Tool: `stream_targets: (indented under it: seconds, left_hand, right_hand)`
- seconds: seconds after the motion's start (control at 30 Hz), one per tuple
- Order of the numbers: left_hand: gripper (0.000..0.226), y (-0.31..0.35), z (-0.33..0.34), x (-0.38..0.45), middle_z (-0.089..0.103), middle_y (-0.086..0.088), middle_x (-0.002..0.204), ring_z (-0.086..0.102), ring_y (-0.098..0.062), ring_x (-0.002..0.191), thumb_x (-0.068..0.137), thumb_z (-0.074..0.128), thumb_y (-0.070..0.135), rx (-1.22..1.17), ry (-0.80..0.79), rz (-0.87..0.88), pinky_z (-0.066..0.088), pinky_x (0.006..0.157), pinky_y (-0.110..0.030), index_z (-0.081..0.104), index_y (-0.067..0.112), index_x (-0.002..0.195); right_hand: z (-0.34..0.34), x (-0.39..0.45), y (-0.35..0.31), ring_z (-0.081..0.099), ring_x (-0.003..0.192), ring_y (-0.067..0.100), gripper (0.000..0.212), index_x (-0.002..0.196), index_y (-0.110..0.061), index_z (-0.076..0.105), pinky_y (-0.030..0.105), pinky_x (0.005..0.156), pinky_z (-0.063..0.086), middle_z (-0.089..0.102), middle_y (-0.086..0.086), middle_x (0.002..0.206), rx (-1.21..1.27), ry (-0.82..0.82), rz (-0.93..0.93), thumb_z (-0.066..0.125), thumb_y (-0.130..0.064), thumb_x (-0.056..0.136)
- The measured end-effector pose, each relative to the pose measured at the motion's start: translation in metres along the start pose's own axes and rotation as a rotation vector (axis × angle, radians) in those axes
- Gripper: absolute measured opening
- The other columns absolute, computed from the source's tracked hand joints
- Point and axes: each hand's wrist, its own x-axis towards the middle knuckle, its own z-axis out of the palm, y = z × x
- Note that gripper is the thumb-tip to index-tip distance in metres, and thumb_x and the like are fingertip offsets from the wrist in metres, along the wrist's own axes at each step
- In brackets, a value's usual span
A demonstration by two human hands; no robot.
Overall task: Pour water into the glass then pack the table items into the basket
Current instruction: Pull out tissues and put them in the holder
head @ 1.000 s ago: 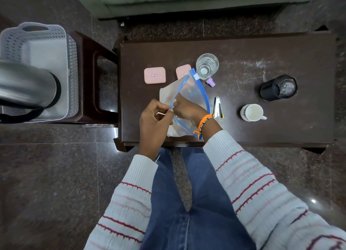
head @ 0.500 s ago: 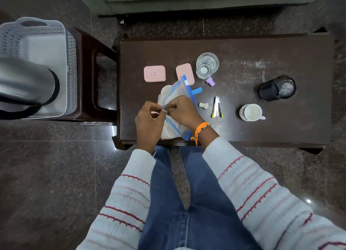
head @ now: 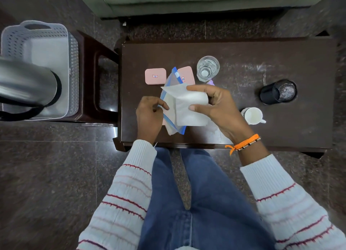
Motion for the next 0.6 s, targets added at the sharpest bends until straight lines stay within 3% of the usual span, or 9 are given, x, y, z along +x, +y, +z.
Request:
stream_targets:
  seconds: [0.13, 0.3, 0.4, 0.47, 0.5, 0.57, 0.6]
  left_hand:
    - [0.04, 0.012, 0.003, 0.004, 0.054, -0.006, 0.106, 0.055, -0.019, 0.1, 0.089, 0.043, -0.007, 0.016, -0.054, -0.035, 0.047, 0.082, -0.027, 0.067, 0.023, 0.078]
    - [0.027, 0.022, 0.013, 0.008, 0.042, 0.0, 0.11, 0.049, -0.017, 0.108, 0.092, 0.049, 0.001, 0.1, -0.121, -0.045, 0.044, 0.086, -0.023, 0.066, 0.009, 0.112]
    - [0.028, 0.025, 0.015, 0.011, 0.04, 0.001, 0.108, 0.049, -0.018, 0.109, 0.092, 0.048, 0.001, 0.104, -0.109, -0.043, 0.044, 0.073, -0.008, 0.066, 0.009, 0.113]
    - [0.027, 0.03, 0.016, 0.012, 0.041, 0.003, 0.105, 0.048, -0.013, 0.103, 0.094, 0.046, 0.004, 0.064, -0.098, -0.021, 0.041, 0.067, 0.001, 0.068, 0.008, 0.109]
    - [0.025, 0.033, 0.016, 0.012, 0.043, 0.003, 0.102, 0.048, -0.011, 0.1, 0.095, 0.046, 0.006, 0.008, -0.114, -0.018, 0.041, 0.069, 0.001, 0.069, 0.009, 0.104]
    - [0.022, 0.04, 0.016, 0.01, 0.047, 0.001, 0.095, 0.051, -0.012, 0.095, 0.094, 0.047, 0.01, -0.153, -0.187, -0.049, 0.044, 0.08, -0.014, 0.066, 0.017, 0.086]
    - [0.022, 0.043, 0.016, 0.008, 0.049, -0.001, 0.092, 0.051, -0.013, 0.089, 0.094, 0.048, 0.01, -0.204, -0.222, -0.063, 0.044, 0.081, -0.023, 0.06, 0.02, 0.078]
  right_hand:
    - [-0.007, -0.003, -0.003, 0.065, 0.085, 0.008, 0.042, 0.106, -0.019, 0.065, 0.023, 0.077, 0.057, 0.069, 0.007, 0.104, -0.003, 0.025, -0.032, 0.071, 0.006, 0.074]
    - [-0.016, -0.007, -0.012, 0.062, 0.068, -0.004, 0.018, 0.09, -0.015, 0.071, 0.01, 0.06, 0.049, 0.07, -0.005, 0.083, -0.125, 0.098, -0.132, 0.074, -0.006, 0.075]
    - [-0.026, -0.009, -0.016, 0.06, 0.059, -0.002, 0.005, 0.074, -0.016, 0.072, 0.011, 0.053, 0.046, 0.069, -0.011, 0.063, 0.001, 0.103, -0.048, 0.075, -0.012, 0.074]
    - [-0.033, -0.007, -0.015, 0.062, 0.068, -0.001, 0.006, 0.069, -0.016, 0.072, 0.013, 0.057, 0.046, 0.068, -0.011, 0.056, 0.037, 0.074, 0.078, 0.076, -0.016, 0.074]
    - [-0.035, -0.006, -0.013, 0.061, 0.084, 0.001, 0.006, 0.07, -0.014, 0.073, 0.013, 0.061, 0.046, 0.069, -0.011, 0.056, 0.023, 0.058, 0.133, 0.076, -0.017, 0.075]
    - [-0.037, -0.003, -0.01, 0.05, 0.109, 0.011, 0.006, 0.074, -0.012, 0.074, 0.009, 0.059, 0.044, 0.071, -0.012, 0.057, 0.022, 0.046, 0.215, 0.074, -0.018, 0.076]
    - [-0.037, -0.002, -0.008, 0.05, 0.107, 0.011, 0.006, 0.074, -0.012, 0.074, 0.009, 0.054, 0.044, 0.071, -0.012, 0.057, 0.045, 0.053, 0.242, 0.073, -0.018, 0.077]
